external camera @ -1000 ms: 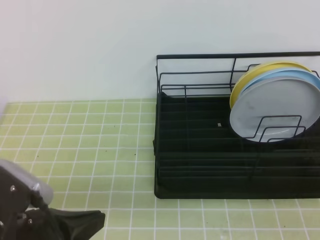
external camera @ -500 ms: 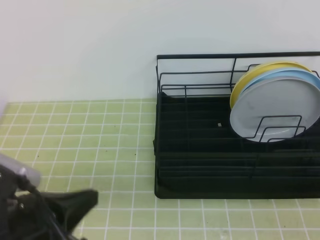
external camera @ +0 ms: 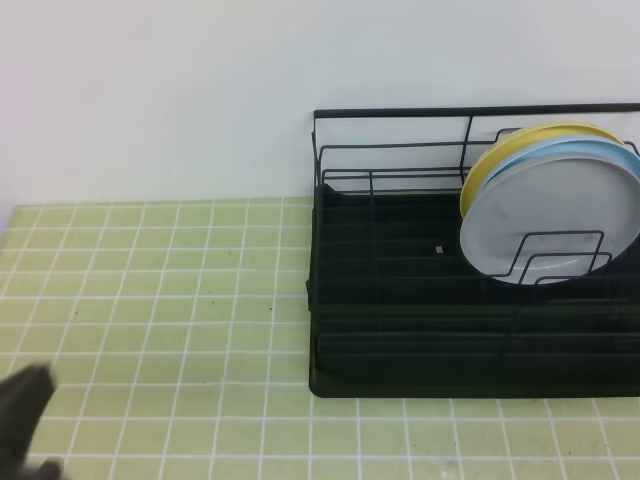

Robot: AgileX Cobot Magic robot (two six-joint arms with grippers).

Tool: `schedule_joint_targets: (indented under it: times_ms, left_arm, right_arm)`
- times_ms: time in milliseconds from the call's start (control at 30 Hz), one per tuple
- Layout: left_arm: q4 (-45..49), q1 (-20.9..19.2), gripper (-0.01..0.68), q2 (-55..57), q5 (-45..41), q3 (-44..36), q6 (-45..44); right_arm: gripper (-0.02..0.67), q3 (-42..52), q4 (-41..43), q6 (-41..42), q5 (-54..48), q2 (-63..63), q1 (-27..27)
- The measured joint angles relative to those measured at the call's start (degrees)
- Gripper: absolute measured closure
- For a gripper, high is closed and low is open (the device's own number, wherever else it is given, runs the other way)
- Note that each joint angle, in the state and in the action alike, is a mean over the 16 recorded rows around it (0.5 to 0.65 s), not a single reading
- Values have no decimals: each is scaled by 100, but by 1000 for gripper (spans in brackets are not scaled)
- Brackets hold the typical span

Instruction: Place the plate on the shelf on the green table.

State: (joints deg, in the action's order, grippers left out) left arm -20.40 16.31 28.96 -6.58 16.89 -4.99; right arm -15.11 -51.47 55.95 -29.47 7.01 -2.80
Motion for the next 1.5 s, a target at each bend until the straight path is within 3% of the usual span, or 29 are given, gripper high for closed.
schedule_joint_targets:
  times_ms: [267, 533, 800, 1500]
  left_arm:
    - [1118, -791, 675, -1422, -80, -1077, 1603]
    - [1322, -1277, 675, -2504, -795, -1641, 1894]
    - [1377, -1389, 675, -2921, -1392, -1706, 1887]
    - [1405, -1391, 675, -2960, -1385, -1707, 1917]
  right_arm:
    - [649, 0, 0, -5, 0, 0, 0]
    - [649, 0, 0, -5, 0, 0, 0]
    - [649, 0, 0, -5, 0, 0, 0]
    - [649, 0, 32, 0, 24, -53, 23]
